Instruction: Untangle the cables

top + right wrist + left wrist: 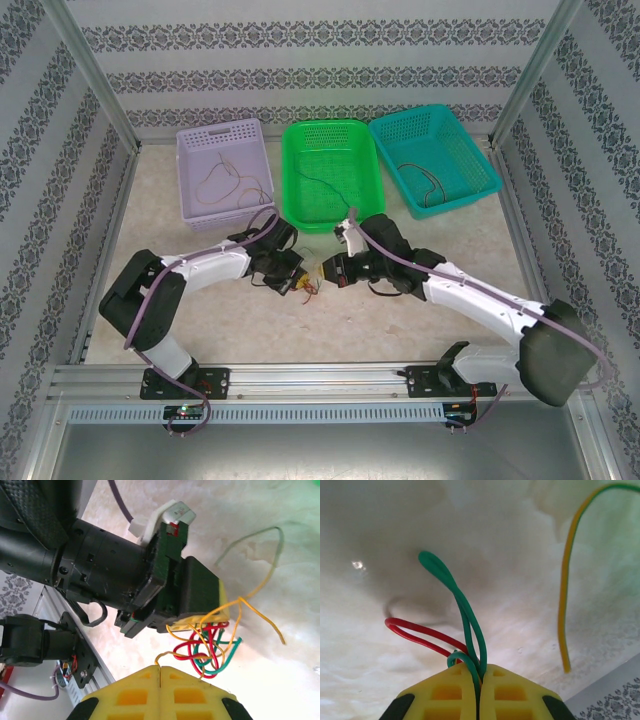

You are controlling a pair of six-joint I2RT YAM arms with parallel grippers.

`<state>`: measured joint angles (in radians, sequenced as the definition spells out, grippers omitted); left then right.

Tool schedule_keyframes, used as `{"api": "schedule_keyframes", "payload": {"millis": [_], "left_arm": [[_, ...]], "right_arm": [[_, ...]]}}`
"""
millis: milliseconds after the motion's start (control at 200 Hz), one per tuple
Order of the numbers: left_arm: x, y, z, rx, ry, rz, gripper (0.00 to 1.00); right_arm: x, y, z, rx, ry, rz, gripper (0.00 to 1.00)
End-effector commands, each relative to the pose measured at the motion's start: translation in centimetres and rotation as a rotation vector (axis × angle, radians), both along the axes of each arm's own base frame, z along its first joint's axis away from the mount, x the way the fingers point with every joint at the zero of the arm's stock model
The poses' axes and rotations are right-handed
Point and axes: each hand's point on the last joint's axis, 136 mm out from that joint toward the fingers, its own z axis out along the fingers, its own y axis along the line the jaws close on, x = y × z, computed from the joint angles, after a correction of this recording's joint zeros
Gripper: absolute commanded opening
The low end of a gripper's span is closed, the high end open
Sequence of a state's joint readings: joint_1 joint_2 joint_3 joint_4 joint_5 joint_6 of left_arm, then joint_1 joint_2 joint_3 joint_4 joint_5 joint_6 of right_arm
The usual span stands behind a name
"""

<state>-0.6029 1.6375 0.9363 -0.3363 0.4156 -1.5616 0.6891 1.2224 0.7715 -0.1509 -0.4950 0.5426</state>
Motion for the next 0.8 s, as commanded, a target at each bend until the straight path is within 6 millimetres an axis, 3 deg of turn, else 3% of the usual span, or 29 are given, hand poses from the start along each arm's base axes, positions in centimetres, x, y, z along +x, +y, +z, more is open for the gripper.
{"api": "schedule_keyframes", "payload": {"millis": [0, 180, 345, 505, 615, 709, 794], "left_arm": [[-0.1, 2.3, 0.6, 0.136, -0.014, -0.021, 0.00], [-1.4, 7.3, 1.0, 0.285, 0.002, -0.007, 0.00], [-2.3, 11.4, 2.1, 0.368, -0.002, 0.025, 0.00], [-2.7, 13.7, 3.4, 0.416, -0.025, 0.041, 0.00], [-2.5, 13.4, 3.6, 0.385, -0.044, 0.041, 0.00], [-1.9, 12.5, 3.9, 0.339, -0.061, 0.044, 0.00], [-1.3, 11.8, 4.4, 0.310, -0.072, 0.044, 0.00]], "right_arm": [[0.5, -1.7, 1.4, 0.031, -0.050, -0.048, 0.00], [2.3, -5.8, 3.3, 0.076, -0.088, -0.232, 0.00], [3.9, -9.9, 3.5, 0.085, -0.087, -0.408, 0.00], [4.9, -12.4, 3.3, 0.080, -0.074, -0.530, 0.00], [5.0, -11.7, 2.9, 0.080, -0.045, -0.499, 0.00], [3.8, -8.6, 2.2, 0.051, -0.012, -0.385, 0.00], [1.9, -4.3, 1.5, 0.061, 0.037, -0.250, 0.30]]}}
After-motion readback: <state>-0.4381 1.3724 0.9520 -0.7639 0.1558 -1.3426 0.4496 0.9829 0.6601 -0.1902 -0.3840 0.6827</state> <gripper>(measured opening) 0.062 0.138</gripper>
